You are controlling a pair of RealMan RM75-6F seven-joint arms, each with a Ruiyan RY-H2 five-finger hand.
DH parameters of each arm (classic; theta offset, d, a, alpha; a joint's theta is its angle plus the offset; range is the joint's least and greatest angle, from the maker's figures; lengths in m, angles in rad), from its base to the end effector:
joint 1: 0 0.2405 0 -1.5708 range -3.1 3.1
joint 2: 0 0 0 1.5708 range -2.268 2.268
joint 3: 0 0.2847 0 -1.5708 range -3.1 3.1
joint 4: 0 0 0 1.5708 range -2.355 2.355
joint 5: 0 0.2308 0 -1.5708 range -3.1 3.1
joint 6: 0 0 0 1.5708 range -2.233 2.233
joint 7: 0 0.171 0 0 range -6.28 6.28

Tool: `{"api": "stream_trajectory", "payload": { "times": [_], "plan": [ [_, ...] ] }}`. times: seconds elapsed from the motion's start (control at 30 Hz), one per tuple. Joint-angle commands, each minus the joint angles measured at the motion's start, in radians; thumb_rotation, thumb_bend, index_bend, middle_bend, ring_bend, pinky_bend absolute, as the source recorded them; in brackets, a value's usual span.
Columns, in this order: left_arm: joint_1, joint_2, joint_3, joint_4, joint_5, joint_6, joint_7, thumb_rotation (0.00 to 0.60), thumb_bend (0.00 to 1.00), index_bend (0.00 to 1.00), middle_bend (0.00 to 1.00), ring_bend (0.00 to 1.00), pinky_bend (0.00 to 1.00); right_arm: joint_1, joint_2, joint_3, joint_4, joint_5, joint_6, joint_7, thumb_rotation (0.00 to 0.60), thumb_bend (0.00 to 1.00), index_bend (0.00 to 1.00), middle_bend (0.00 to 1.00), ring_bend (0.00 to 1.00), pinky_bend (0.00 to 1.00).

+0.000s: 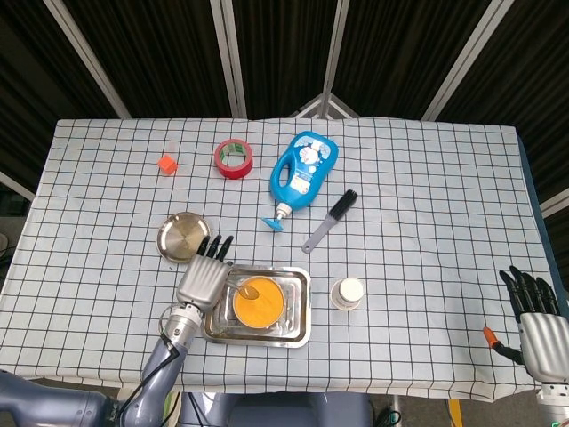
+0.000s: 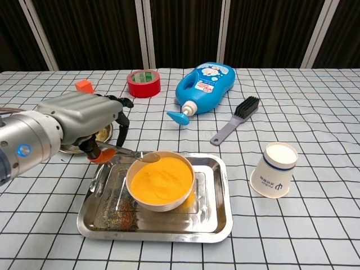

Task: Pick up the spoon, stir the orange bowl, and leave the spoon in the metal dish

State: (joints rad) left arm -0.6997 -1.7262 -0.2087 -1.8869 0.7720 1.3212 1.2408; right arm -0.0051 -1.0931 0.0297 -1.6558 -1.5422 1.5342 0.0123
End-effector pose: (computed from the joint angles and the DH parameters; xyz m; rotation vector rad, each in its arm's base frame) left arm -0.0924 0.3059 -0.0707 -1.8747 -0.7522 -0.6071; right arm -0.3466 -0.1760 0.1588 1.3438 -0.9424 0.9023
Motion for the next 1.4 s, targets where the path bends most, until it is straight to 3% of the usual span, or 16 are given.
{"api": "stream_trajectory", "payload": {
  "times": [0.03, 0.3, 0.53, 0.73, 1.0, 1.3, 1.33, 1.4],
  "plan": [
    [-0.021, -0.025, -0.003, 0.013, -0.028, 0.017, 0.025, 0.6, 0.58, 0.48, 0.01, 0.0, 0.06, 0.001, 0.0, 0.001, 0.0, 0.001, -0.001, 0.002, 0.6, 0.31, 0.0, 0.0, 0.0, 0.0],
    [-0.042, -0.04, -0.003, 0.02, -0.059, 0.041, 0.026, 0.6, 0.41, 0.38, 0.0, 0.0, 0.06, 0.002, 0.002, 0.003, -0.001, 0.008, -0.006, 0.006, 0.6, 0.31, 0.0, 0.0, 0.0, 0.0],
    [-0.035, -0.01, -0.002, -0.018, -0.039, 0.049, -0.03, 0.6, 0.39, 0.34, 0.0, 0.0, 0.06, 0.002, 0.002, 0.002, -0.003, 0.008, -0.005, 0.004, 0.6, 0.31, 0.0, 0.0, 0.0, 0.0],
    [0.01, 0.075, 0.017, -0.088, 0.026, 0.063, -0.14, 0.6, 0.38, 0.32, 0.0, 0.0, 0.06, 0.002, 0.003, 0.002, -0.003, 0.009, -0.006, 0.006, 0.6, 0.31, 0.0, 0.0, 0.0, 0.0],
    [0.128, 0.249, 0.1, -0.143, 0.164, 0.087, -0.362, 0.6, 0.38, 0.29, 0.0, 0.0, 0.06, 0.001, 0.003, 0.0, -0.007, 0.01, -0.007, 0.002, 0.6, 0.31, 0.0, 0.0, 0.0, 0.0],
    [0.279, 0.39, 0.233, -0.063, 0.331, 0.13, -0.636, 0.6, 0.28, 0.12, 0.0, 0.01, 0.07, 0.001, 0.004, -0.001, -0.01, 0.012, -0.011, 0.002, 0.6, 0.31, 0.0, 0.0, 0.0, 0.0],
    [0.289, 0.398, 0.242, -0.047, 0.351, 0.133, -0.663, 0.6, 0.27, 0.1, 0.03, 0.04, 0.1, 0.002, 0.004, 0.0, -0.01, 0.014, -0.012, 0.002, 0.6, 0.31, 0.0, 0.0, 0.0, 0.0],
    [0.296, 0.412, 0.25, -0.016, 0.377, 0.125, -0.692, 0.6, 0.26, 0.09, 0.17, 0.2, 0.29, 0.002, 0.004, 0.0, -0.011, 0.015, -0.013, 0.001, 0.6, 0.31, 0.0, 0.0, 0.0, 0.0]
  ]
}}
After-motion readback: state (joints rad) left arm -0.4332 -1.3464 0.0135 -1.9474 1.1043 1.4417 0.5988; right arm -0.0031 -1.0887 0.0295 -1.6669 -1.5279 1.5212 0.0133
